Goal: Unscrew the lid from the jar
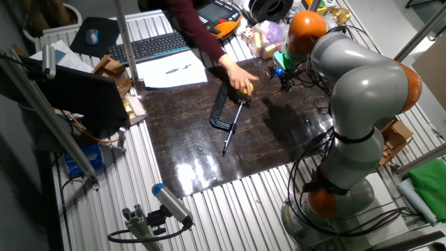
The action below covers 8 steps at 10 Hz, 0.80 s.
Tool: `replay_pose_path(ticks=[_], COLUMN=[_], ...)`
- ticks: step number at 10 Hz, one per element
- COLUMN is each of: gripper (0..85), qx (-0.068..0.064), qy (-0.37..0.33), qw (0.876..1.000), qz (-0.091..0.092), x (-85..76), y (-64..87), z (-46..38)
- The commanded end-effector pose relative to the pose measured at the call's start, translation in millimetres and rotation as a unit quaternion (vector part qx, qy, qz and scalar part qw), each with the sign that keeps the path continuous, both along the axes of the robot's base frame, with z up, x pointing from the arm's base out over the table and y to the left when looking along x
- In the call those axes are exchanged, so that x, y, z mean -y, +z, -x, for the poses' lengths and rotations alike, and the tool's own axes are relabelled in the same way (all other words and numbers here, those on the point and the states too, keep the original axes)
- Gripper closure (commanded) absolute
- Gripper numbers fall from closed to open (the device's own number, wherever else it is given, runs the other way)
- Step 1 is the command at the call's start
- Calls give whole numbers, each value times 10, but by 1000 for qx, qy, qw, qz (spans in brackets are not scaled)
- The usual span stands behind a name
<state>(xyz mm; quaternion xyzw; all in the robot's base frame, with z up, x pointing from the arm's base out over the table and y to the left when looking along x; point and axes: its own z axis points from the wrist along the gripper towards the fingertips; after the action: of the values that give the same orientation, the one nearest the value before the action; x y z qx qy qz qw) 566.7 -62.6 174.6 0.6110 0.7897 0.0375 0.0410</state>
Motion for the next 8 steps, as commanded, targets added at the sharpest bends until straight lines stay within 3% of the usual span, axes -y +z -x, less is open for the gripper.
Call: replay_pose_path(ticks=[1,8], gripper=[127,130], qx=[3,2], qy=[3,7], qw=[1000,1000], qz=[4,5], x=[3,63], y=[-5,35], z=[-20,5])
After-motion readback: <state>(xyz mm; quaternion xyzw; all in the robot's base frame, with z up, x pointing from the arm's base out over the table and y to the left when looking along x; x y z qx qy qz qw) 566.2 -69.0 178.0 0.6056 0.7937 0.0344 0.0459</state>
